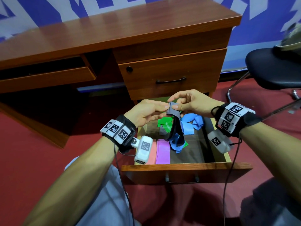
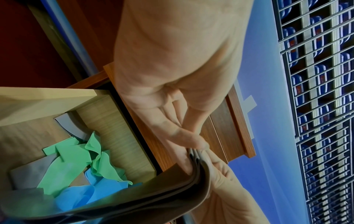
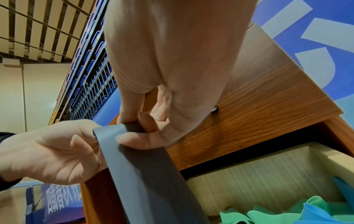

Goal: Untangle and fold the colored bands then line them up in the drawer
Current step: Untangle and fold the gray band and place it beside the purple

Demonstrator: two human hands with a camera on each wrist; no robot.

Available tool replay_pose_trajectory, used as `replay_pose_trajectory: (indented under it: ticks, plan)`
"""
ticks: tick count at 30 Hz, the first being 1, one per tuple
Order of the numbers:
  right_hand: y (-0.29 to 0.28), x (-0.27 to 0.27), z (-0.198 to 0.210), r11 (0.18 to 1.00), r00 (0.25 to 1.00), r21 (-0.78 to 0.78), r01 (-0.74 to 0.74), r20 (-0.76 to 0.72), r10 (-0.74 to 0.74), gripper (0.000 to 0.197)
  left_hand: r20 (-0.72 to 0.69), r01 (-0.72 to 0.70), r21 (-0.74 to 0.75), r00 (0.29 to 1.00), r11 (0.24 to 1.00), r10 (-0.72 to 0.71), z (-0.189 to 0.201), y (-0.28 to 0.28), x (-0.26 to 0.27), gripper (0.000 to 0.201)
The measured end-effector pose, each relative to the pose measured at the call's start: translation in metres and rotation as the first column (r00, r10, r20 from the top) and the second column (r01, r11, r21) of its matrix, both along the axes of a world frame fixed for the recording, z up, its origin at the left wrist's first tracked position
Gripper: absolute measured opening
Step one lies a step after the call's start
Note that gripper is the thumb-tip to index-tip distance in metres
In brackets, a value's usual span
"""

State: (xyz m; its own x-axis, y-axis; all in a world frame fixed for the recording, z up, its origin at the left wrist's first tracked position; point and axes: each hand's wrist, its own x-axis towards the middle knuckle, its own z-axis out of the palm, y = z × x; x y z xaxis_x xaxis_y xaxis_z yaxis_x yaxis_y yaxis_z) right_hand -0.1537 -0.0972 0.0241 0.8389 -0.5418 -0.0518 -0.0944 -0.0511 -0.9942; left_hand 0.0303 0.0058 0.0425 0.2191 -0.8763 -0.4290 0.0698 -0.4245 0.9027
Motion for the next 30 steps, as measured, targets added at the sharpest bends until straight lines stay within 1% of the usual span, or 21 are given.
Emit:
replay_pose_trajectory:
  ticks: [4, 9, 15, 19, 22, 24, 26, 28, 29, 30]
  plan:
    - [0.0, 0.001, -0.003, 1.0, 1.0, -0.002, -0.005, -0.009, 0.005, 0.04, 0.014, 0.009, 0.007, 1.0, 1.0, -0.009, 0.0, 0.0, 0.001, 0.021]
    - [-0.002, 0.001, -0.009, 1.0, 1.0, -0.018, -0.002, -0.019, 0.002, 0.028, 0.023, 0.021, 0.016, 1.0, 1.0, -0.021, 0.0, 0.001, 0.001, 0.021]
    - [0.0, 0.004, -0.01, 0.994, 0.995, -0.103, 0.032, -0.095, -0.042, 0.021, 0.066, 0.024, 0.03, 0.997, 0.999, -0.026, 0.0, 0.001, 0.0, 0.021]
    - [-0.001, 0.003, -0.01, 0.987, 0.991, -0.148, 0.061, -0.11, -0.078, 0.02, 0.094, 0.052, 0.006, 0.994, 0.999, -0.053, 0.003, 0.003, -0.002, 0.015]
    - [-0.001, 0.001, -0.006, 0.968, 0.984, -0.233, 0.093, -0.124, -0.125, 0.019, 0.151, 0.112, -0.016, 0.983, 0.994, -0.109, 0.006, 0.005, -0.001, 0.027]
    - [-0.002, 0.0, -0.006, 0.971, 0.983, -0.21, 0.115, -0.115, -0.141, 0.021, 0.168, 0.13, -0.012, 0.978, 0.991, -0.126, 0.006, 0.006, -0.002, 0.031]
    - [-0.002, 0.001, -0.008, 0.979, 0.986, -0.159, 0.126, -0.091, -0.142, 0.024, 0.17, 0.098, -0.029, 0.981, 0.995, -0.091, 0.01, 0.006, -0.002, 0.031]
    - [-0.001, 0.007, -0.009, 0.983, 0.986, -0.099, 0.152, -0.052, -0.158, 0.024, 0.157, 0.025, -0.083, 0.987, 0.996, -0.012, 0.018, 0.006, 0.0, 0.026]
    - [-0.002, 0.011, -0.01, 0.983, 0.983, -0.044, 0.18, -0.024, -0.181, 0.028, 0.134, -0.023, -0.116, 0.99, 0.993, 0.038, 0.023, 0.006, 0.003, 0.021]
    - [-0.005, 0.015, -0.01, 0.973, 0.974, 0.027, 0.229, -0.003, -0.229, 0.036, 0.108, -0.08, -0.148, 0.989, 0.986, 0.096, 0.028, 0.007, 0.006, 0.015]
